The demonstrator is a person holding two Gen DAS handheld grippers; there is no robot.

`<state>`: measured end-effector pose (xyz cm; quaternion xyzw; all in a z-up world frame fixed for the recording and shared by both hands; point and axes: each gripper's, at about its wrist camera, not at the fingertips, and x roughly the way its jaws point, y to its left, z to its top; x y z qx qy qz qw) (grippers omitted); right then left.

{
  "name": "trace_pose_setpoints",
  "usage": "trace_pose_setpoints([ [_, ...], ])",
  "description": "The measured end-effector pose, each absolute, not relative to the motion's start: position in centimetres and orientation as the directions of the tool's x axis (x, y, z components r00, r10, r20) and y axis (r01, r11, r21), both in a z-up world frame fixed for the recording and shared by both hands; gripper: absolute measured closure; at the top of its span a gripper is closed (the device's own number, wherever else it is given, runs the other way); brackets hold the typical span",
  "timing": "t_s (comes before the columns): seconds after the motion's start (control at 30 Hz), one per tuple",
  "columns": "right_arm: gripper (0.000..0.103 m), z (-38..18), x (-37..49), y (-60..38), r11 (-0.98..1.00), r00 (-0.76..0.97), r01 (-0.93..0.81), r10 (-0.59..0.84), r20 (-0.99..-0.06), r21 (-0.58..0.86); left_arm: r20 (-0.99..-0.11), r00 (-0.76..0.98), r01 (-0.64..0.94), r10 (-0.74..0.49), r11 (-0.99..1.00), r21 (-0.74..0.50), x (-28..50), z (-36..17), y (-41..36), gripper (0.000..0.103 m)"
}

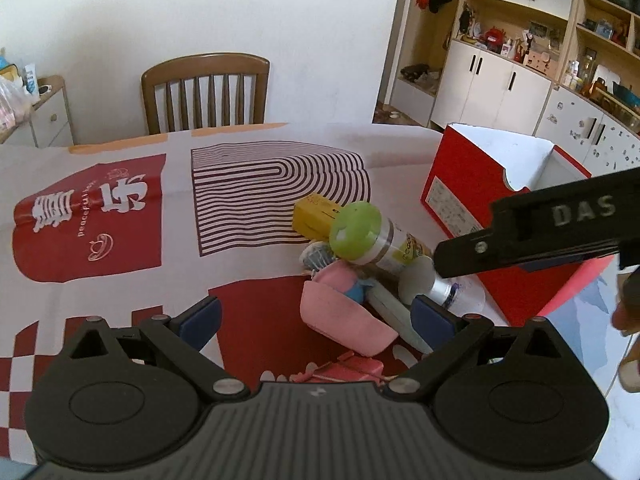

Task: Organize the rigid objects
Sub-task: 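Grasp the pink eraser with the left gripper while the right grasps the bead jar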

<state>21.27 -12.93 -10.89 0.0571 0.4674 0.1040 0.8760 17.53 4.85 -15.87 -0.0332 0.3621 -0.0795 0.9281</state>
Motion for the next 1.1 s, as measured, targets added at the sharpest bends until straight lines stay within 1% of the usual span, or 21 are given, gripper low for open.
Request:
trace_pose_setpoints([
  [0.23,0.007,-11.7,22.4,-11.1,0.983,0.535,-0.161,0.160,-0.829,0.085,-0.671,0.722,0.135,-0.170,0.985,-0.104,18.4,-16.7,4.5,0.003],
  [0.33,0.008,-11.7,22.5,-10.9,0.978,0.534,-0.183,0.181,-0.826,0.096,-0.676,0.715,0.138,-0.179,0.984,-0.114,18.6,-17.1,4.5,0.003],
  [0.37,0.012,-11.6,22.6,-10.9,0.977,0.528,-0.186,0.192,-0.827,0.108,-0.676,0.715,0.140,-0.180,0.984,-0.114,18.6,-17.2,4.5,0.003],
  [0.4,0.014,-11.7,22.7,-10.9,0.973,0.514,-0.191,0.212,-0.831,0.130,-0.676,0.714,0.142,-0.181,0.983,-0.112,18.7,-17.3,4.4,0.003],
  [0.5,0.014,-12.2,22.8,-10.6,0.974,0.496,-0.188,0.208,-0.843,0.130,-0.678,0.711,0.144,-0.187,0.982,-0.120,18.9,-17.5,4.4,0.003],
  [0.53,0.014,-12.4,22.8,-10.6,0.975,0.495,-0.183,0.203,-0.845,0.126,-0.678,0.710,0.145,-0.190,0.982,-0.124,19.0,-17.6,4.4,0.006],
  [0.6,0.014,-12.8,23.1,-10.9,0.979,0.491,-0.159,0.191,-0.850,0.128,-0.684,0.703,0.146,-0.194,0.981,-0.128,19.3,-17.8,4.4,0.007],
  [0.67,0.016,-13.1,23.4,-11.3,0.980,0.481,-0.135,0.195,-0.855,0.147,-0.687,0.701,0.143,-0.192,0.981,-0.129,19.4,-18.0,4.4,0.010],
  [0.73,0.017,-13.4,23.5,-11.4,0.981,0.480,-0.126,0.191,-0.856,0.148,-0.691,0.696,0.143,-0.197,0.980,-0.136,19.4,-18.2,4.4,0.016],
  [0.87,0.015,-13.8,23.5,-11.2,0.984,0.493,-0.111,0.174,-0.852,0.137,-0.690,0.695,0.145,-0.202,0.979,-0.141,19.6,-18.3,4.3,0.018],
  [0.93,0.015,-14.0,23.7,-11.2,0.986,0.494,-0.097,0.167,-0.853,0.137,-0.690,0.691,0.153,-0.215,0.977,-0.151,19.7,-18.4,4.3,0.028],
  [1.1,0.015,-14.4,24.0,-11.3,0.988,0.497,-0.078,0.154,-0.854,0.132,-0.691,0.685,0.158,-0.232,0.973,-0.171,19.9,-18.6,4.3,0.036],
])
